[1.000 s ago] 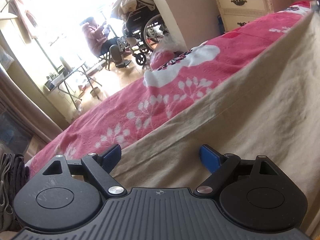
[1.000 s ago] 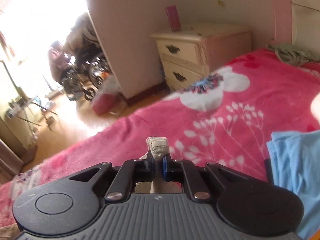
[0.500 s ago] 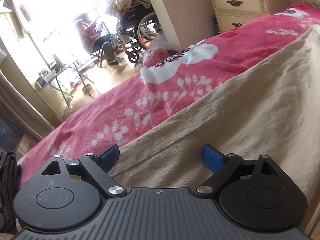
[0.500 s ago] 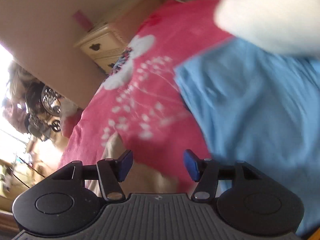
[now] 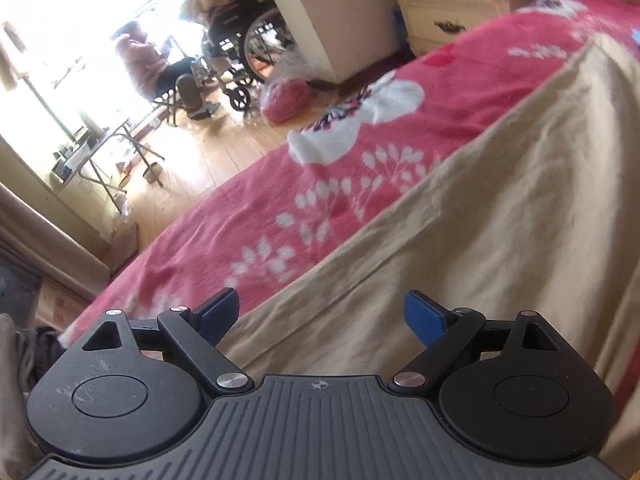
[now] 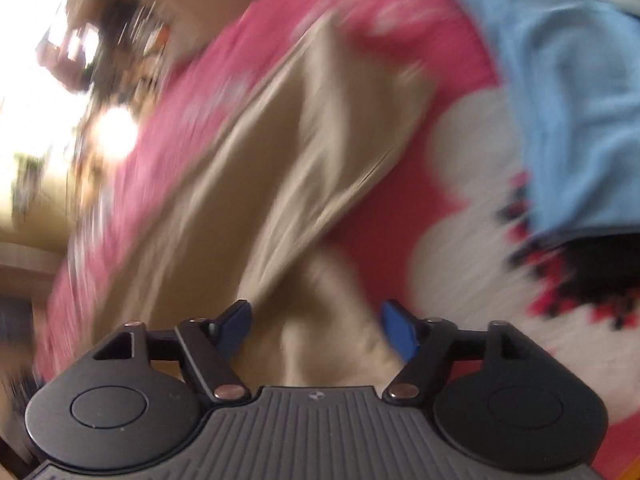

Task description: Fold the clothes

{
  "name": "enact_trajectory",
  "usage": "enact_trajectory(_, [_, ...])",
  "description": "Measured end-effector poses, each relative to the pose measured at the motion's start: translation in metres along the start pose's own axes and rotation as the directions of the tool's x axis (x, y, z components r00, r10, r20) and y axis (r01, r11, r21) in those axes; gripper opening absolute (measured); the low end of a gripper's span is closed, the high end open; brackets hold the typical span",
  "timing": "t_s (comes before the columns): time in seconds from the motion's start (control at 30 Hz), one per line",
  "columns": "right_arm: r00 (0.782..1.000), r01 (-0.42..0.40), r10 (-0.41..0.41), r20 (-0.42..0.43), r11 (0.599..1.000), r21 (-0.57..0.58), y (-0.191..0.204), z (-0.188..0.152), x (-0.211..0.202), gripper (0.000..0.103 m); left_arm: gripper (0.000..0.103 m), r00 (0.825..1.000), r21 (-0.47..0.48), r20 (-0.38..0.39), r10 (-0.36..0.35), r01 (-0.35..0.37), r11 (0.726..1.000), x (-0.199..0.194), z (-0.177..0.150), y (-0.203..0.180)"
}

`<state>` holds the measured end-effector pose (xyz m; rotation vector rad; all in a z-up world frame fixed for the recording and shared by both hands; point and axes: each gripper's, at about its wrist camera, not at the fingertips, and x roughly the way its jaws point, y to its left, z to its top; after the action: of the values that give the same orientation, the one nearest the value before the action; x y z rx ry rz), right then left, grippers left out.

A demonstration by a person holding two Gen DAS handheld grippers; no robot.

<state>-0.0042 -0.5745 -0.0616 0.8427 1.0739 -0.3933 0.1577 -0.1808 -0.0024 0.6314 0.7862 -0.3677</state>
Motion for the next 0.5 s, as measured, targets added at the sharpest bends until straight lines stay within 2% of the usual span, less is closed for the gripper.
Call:
enact_trajectory(0.03, [0.999, 0.027, -0.028, -0.015, 0.998, -0.055, 0.010, -0.008, 0.006, 0.069, 0.091, 1.000, -0.005, -0.008, -0.005, 0.005, 1.000, -0.002, -0.003, 0.003])
enact_trajectory(0.07, [0.996, 0.084, -0.084, 0.005, 0.990, -0.116, 0.022, -0.018, 0.005, 0.060, 0.091, 1.000, -0.015, -0.011, -0.013, 0.012, 1.000, -0.004, -0.006, 0.007])
enact_trajectory(0.1, [0.991, 0.137, -0.136, 0.014, 0.973, -0.184, 0.033, -0.030, 0.004, 0.032, 0.091, 1.000, -0.029, -0.007, -0.020, 0.020, 0.999, -0.006, -0.010, 0.010])
enact_trajectory(0.13, [0.983, 0.176, -0.182, 0.001, 0.954, -0.243, 0.042, -0.041, 0.004, 0.013, 0.091, 1.000, -0.047, 0.001, -0.026, 0.026, 0.999, -0.008, -0.015, 0.014])
enact_trajectory(0.2, [0.970, 0.222, -0.242, -0.030, 0.929, -0.297, 0.049, -0.060, -0.001, 0.010, 0.091, 0.999, -0.092, 0.013, -0.040, 0.041, 0.995, -0.009, -0.026, 0.020])
enact_trajectory(0.27, [0.940, 0.295, -0.337, -0.051, 0.880, -0.373, 0.050, -0.077, -0.009, 0.010, 0.091, 0.998, -0.139, 0.019, -0.055, 0.057, 0.989, -0.008, -0.037, 0.027])
enact_trajectory(0.4, [0.853, 0.427, -0.511, -0.109, 0.802, -0.418, 0.029, -0.107, -0.037, 0.009, 0.091, 0.999, -0.160, 0.029, -0.038, 0.042, 0.986, -0.006, -0.058, 0.040])
enact_trajectory(0.5, [0.785, 0.496, -0.595, -0.175, 0.772, -0.398, -0.001, -0.129, -0.064, 0.009, 0.091, 0.999, -0.146, 0.027, -0.022, 0.025, 0.989, -0.006, -0.065, 0.048])
